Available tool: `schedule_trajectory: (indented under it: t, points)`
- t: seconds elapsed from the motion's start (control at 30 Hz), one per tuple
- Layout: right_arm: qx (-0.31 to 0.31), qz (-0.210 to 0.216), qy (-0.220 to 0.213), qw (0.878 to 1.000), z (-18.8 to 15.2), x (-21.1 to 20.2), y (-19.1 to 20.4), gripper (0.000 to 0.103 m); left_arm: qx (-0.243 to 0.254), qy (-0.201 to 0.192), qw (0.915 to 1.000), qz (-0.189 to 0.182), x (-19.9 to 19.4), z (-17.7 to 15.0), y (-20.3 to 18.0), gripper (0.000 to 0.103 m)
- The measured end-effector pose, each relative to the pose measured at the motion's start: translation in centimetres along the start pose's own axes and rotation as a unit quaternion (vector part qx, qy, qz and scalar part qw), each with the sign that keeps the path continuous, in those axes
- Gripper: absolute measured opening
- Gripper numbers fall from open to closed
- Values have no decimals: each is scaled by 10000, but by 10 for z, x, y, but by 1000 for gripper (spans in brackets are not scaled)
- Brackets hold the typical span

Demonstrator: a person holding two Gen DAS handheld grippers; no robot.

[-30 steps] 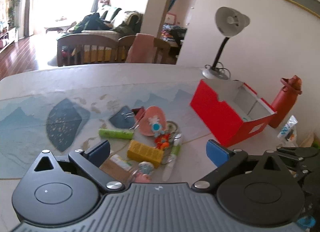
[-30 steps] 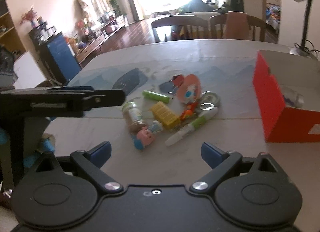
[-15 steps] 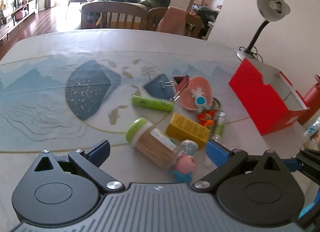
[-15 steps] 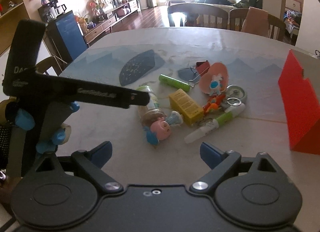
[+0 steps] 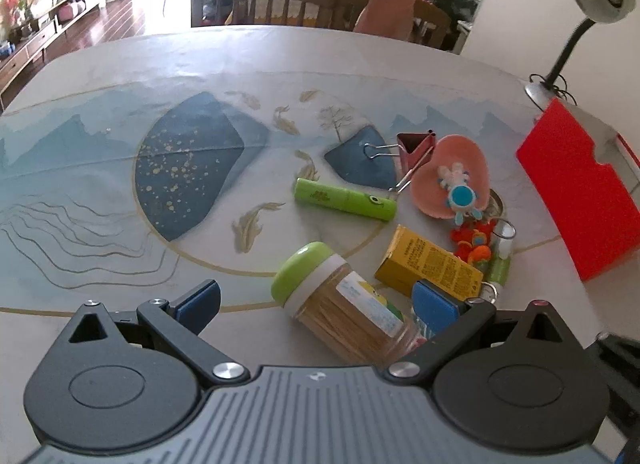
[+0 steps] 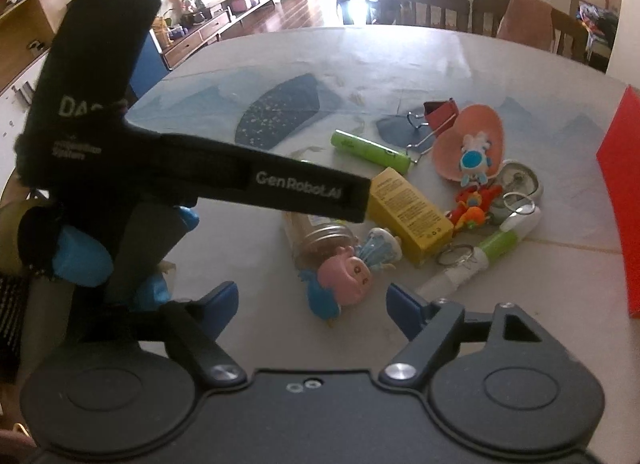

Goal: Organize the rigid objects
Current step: 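Grasp the green-lid toothpick jar with the left tool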

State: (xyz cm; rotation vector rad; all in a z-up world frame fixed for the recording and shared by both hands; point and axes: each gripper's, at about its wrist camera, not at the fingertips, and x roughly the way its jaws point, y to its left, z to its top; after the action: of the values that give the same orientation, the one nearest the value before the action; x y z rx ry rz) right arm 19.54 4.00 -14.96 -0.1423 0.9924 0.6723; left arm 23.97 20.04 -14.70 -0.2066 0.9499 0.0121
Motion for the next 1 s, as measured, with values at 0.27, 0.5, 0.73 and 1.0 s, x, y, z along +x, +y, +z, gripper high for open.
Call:
schedule_trajectory:
  t: [0.27, 0.5, 0.73, 1.0]
  points:
    - [41, 7, 42, 10000, 6, 16, -1, 77, -190, 174, 9995, 159, 16, 2, 3, 103]
    - [62, -39, 100, 9999, 7, 23, -2, 73, -351, 275, 9990, 62, 23, 0, 14, 102]
    - [56, -120, 117, 9998, 7, 29, 0, 65, -330, 212, 9992, -79, 18, -3, 20, 94]
    - [322, -191, 154, 9992, 6, 31, -6, 45, -336, 176, 9991, -177, 10, -7, 25, 61]
